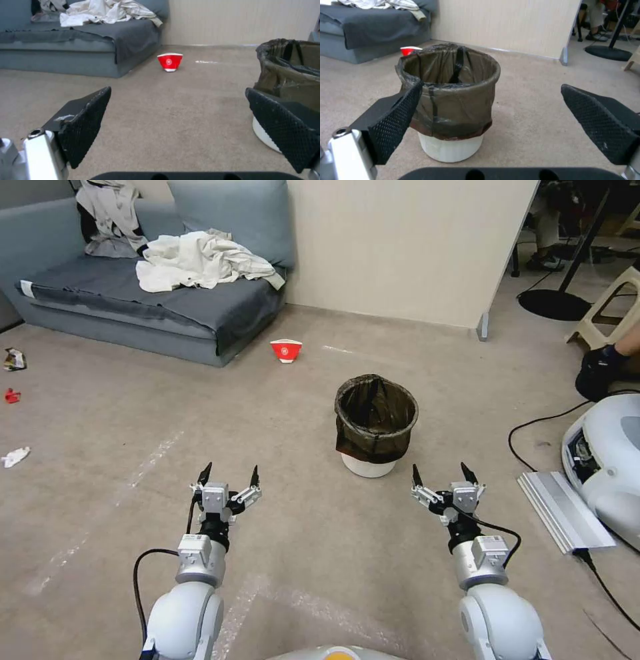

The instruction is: Pick up the trash can from the floor.

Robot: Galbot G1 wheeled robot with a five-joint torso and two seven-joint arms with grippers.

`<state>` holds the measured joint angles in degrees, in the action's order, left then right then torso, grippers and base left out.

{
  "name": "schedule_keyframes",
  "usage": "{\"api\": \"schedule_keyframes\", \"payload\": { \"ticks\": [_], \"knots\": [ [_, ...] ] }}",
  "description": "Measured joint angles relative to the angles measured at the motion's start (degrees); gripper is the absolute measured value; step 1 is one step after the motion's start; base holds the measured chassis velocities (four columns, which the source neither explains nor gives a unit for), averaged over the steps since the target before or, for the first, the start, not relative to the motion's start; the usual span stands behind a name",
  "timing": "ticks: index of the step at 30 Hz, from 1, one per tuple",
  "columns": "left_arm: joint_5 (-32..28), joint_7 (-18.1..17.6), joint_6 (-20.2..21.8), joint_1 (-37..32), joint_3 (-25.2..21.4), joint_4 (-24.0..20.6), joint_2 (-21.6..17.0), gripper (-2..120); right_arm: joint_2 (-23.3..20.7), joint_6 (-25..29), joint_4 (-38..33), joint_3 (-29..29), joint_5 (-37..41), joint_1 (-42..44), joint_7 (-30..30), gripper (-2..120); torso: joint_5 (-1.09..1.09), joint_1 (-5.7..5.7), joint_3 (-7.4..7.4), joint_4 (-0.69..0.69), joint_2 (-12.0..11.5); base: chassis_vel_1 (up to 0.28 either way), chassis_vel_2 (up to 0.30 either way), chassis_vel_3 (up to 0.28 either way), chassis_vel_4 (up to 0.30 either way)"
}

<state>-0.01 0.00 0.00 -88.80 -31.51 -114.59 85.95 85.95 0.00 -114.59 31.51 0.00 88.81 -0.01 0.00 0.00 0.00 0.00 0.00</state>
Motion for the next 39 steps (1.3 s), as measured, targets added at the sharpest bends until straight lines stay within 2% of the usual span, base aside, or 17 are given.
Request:
{"api": "schedule_keyframes", "payload": {
  "ticks": [18, 21, 23, 25, 26, 28, 30, 32, 35, 36, 38, 39],
  "knots": [
    [-0.2, 0.1, 0.3, -0.5, -0.2, -0.9, 0.0, 100, 0.0, 0.0, 0.0, 0.0, 0.0, 0.1, 0.0, 100, 0.00, 0.00, 0.00, -0.01, 0.0, 0.000, 0.000, 0.000, 0.000],
    [-2.5, 1.6, 2.4, -3.9, -1.4, -6.5, 0.6, 100, 0.0, -0.3, -1.2, 0.1, 0.3, 0.5, 0.0, 100, 0.00, 0.00, 0.00, 0.01, 0.0, 0.000, 0.000, 0.000, 0.000],
    [-3.1, 1.9, 2.9, -4.9, -1.8, -8.1, 0.8, 100, 0.0, -0.5, -1.8, 0.2, 0.4, 0.8, 0.0, 100, 0.01, 0.00, 0.00, 0.02, 0.0, 0.000, 0.000, 0.000, 0.000],
    [-5.1, 3.2, 4.8, -8.0, -3.0, -13.1, 1.3, 100, 0.1, -1.9, -6.1, 0.6, 1.6, 2.7, 0.1, 100, -0.01, 0.00, 0.00, -0.01, 0.0, 0.000, 0.000, 0.000, 0.000],
    [-5.1, 3.2, 4.8, -8.0, -3.0, -13.1, 1.3, 100, 0.1, -1.9, -6.1, 0.6, 1.6, 2.7, 0.1, 100, -0.01, 0.00, 0.00, -0.01, 0.0, 0.000, 0.000, 0.000, 0.000],
    [-7.1, 4.3, 6.7, -11.0, -4.1, -18.0, 1.8, 100, 0.2, -3.5, -10.6, 1.1, 2.8, 4.8, 0.3, 100, 0.00, 0.00, 0.00, -0.01, 0.0, 0.000, 0.000, 0.000, 0.000],
    [-7.7, 4.7, 7.2, -12.0, -4.5, -19.6, 2.0, 100, 0.2, -4.1, -12.3, 1.3, 3.3, 5.5, 0.4, 100, 0.00, 0.00, 0.00, 0.00, 0.0, 0.000, 0.000, 0.000, 0.000],
    [-9.0, 5.6, 8.5, -14.1, -5.3, -23.1, 2.3, 100, 0.2, -5.3, -15.6, 1.7, 4.2, 7.0, 0.5, 100, 0.01, 0.00, 0.00, -0.01, 0.0, 0.000, 0.000, 0.000, 0.000],
    [-9.1, 7.0, 5.4, -16.5, -6.5, -24.3, 1.9, 100, 0.3, -5.7, -18.0, 1.9, 5.0, 8.0, 0.5, 100, 0.00, -0.01, -0.01, 0.00, 0.0, 0.000, 0.000, 0.000, 0.000],
    [-8.9, 7.4, 4.0, -17.0, -6.8, -24.2, 1.7, 100, 0.2, -5.4, -18.7, 2.1, 5.8, 8.5, 0.4, 100, 0.02, 0.00, 0.00, 0.05, 0.0, 0.000, 0.000, 0.000, 0.000],
    [-8.8, 7.5, 2.8, -17.3, -7.1, -23.8, 1.5, 100, 0.2, -4.2, -21.4, 2.6, 8.1, 9.9, -0.1, 100, 0.06, 0.00, 0.00, 0.01, 0.0, 0.000, 0.000, 0.000, 0.000],
    [-8.8, 7.5, 1.8, -17.5, -7.1, -23.4, 1.5, 100, 0.1, -3.2, -23.6, 3.1, 9.8, 10.9, -0.5, 100, -0.09, 0.00, 0.00, -0.01, 0.0, 0.000, 0.000, 0.000, 0.000]
  ]
}}
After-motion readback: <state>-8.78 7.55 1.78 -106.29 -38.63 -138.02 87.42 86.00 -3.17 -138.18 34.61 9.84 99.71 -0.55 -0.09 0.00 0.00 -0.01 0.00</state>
